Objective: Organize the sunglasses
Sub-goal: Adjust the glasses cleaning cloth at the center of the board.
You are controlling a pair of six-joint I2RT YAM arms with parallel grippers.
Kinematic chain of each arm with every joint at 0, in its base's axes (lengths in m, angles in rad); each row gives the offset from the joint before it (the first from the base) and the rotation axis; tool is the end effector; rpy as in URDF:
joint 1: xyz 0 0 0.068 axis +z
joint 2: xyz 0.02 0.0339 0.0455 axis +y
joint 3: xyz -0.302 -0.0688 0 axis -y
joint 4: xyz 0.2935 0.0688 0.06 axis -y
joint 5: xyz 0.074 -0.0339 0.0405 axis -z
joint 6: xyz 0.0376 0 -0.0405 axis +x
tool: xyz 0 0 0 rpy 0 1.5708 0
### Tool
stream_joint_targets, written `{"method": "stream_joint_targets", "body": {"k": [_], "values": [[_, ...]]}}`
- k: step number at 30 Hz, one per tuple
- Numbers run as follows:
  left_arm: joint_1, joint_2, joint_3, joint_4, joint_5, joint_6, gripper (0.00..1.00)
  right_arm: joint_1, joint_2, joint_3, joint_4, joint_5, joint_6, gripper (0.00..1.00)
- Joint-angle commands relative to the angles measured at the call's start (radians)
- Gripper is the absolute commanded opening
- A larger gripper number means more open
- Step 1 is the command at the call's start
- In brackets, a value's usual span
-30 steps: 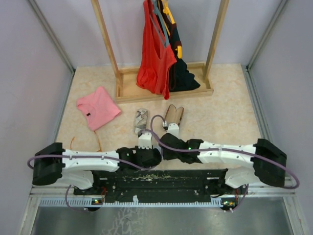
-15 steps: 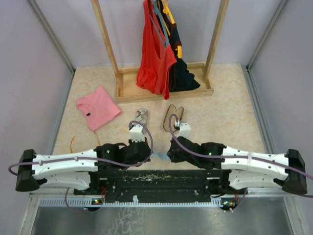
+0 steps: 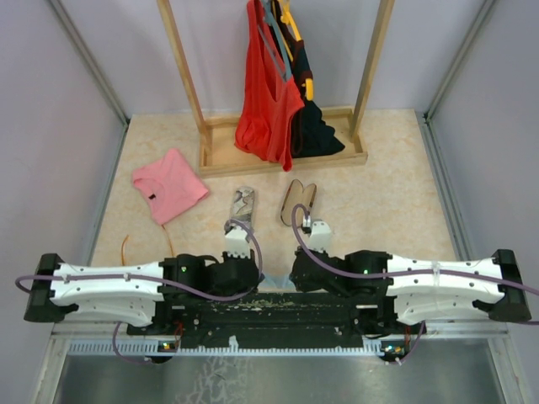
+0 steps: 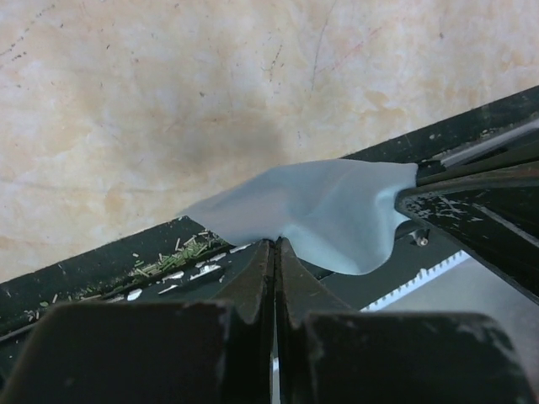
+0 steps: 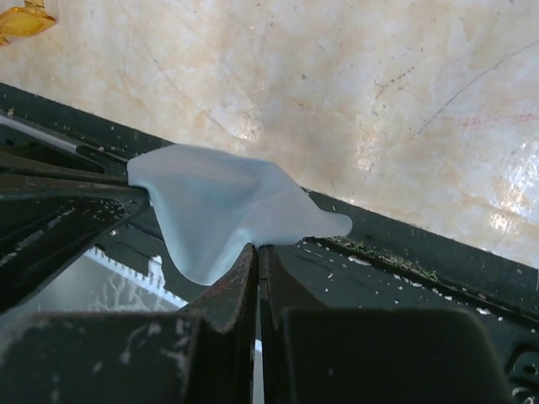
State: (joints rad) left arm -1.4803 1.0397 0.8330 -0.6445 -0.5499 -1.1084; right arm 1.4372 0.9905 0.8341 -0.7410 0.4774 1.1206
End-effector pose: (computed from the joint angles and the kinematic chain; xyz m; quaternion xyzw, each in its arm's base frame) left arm 0.0409 -0.2338 0.2926 0.0726 0.9030 -0.2566 0.3370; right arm 0.0465 0.2164 0.2957 -0.0674 0.9179 0.2432 0.3061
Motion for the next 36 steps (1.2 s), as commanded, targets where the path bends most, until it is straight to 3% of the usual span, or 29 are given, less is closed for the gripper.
{"method": "stream_joint_targets", "body": {"k": [1,4,7,15,23,36], "values": [[-0.01,0.051,-0.019,-0.025,-0.034,-0.064,0.0,0.005,-0.003,0.02,-0.036,0.047,0.075,0.0],[0.008,0.075,-0.053,0.021,-0.098,-0.037,0.0,-0.074,-0.008,-0.025,0.021,-0.009,0.028,0.0],[0.067,0.106,-0.078,0.073,-0.104,0.007,0.0,-0.203,-0.013,-0.106,0.198,-0.13,-0.052,0.0],[0.242,0.158,-0.168,0.36,-0.022,0.198,0.0,-0.356,0.099,-0.125,0.335,-0.179,-0.167,0.0],[0.308,0.269,-0.131,0.432,-0.008,0.303,0.0,-0.473,0.184,-0.148,0.459,-0.221,-0.278,0.0],[0.354,0.336,-0.115,0.491,0.016,0.351,0.0,-0.552,0.254,-0.171,0.54,-0.244,-0.368,0.0]]}}
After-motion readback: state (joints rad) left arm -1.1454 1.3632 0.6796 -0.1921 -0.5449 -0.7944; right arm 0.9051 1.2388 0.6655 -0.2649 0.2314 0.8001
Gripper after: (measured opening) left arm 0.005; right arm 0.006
